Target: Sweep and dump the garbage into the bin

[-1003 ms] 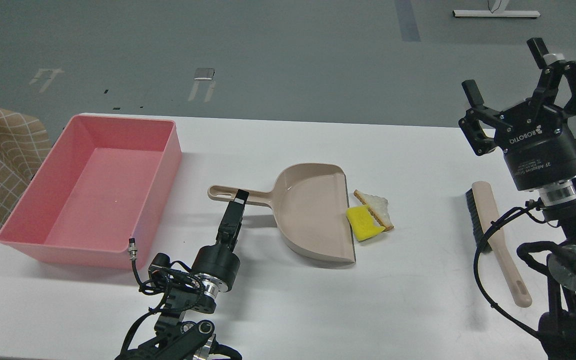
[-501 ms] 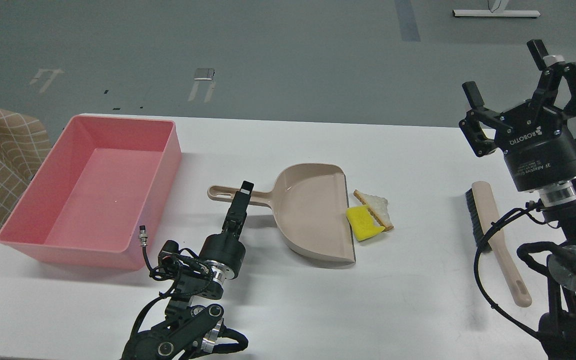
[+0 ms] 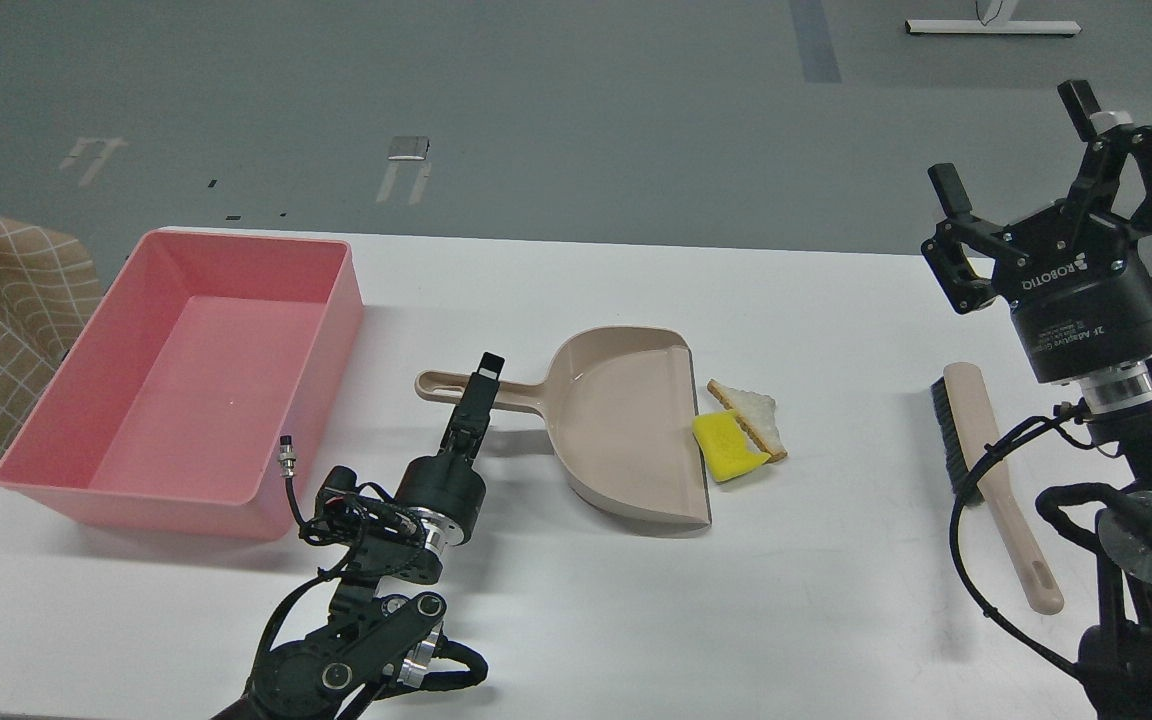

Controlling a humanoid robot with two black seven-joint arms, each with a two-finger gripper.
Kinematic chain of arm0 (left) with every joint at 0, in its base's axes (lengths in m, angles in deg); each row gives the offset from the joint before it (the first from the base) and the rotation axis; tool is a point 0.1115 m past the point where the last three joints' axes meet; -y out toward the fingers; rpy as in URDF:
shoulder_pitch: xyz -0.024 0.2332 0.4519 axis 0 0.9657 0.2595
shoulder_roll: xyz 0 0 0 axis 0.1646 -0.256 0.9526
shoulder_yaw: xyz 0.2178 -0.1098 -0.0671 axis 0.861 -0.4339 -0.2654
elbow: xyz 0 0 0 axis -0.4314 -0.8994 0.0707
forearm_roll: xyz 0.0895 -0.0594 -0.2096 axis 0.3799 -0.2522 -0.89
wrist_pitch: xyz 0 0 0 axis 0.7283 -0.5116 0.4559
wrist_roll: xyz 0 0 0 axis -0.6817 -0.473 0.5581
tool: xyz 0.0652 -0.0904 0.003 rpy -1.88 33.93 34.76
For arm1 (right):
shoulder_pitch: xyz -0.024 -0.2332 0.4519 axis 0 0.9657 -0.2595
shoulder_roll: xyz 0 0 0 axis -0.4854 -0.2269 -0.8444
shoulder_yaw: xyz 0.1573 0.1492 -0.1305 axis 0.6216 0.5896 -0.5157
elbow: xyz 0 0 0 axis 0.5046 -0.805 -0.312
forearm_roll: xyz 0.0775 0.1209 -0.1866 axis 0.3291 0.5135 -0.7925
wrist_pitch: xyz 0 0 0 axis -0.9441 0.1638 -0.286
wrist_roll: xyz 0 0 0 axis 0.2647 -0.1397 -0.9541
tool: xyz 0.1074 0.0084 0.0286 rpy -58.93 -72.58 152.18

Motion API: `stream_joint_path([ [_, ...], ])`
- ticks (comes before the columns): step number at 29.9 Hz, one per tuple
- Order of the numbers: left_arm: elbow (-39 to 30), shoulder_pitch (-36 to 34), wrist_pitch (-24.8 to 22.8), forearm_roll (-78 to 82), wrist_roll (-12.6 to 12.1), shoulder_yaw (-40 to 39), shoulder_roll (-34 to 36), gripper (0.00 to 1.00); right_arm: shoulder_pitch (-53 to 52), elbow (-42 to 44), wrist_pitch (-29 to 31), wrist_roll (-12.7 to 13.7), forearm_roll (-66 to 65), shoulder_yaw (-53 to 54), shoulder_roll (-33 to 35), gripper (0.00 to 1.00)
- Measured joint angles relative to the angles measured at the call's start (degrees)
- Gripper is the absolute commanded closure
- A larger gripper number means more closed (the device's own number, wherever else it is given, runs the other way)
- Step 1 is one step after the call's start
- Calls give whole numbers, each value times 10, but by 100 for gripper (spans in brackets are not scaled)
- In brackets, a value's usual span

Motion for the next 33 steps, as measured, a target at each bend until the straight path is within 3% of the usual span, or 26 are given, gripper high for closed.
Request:
stream_joint_path([
  [5,9,-5,0,1,4,7,0,29,0,0,0,0,0,0,0,0],
  [25,17,-13,0,0,0,29,0,41,0,8,0,0,0,0,0,0],
  [33,17,-13,0,0,-1,29,0,51,0,9,0,0,-1,-1,11,0],
])
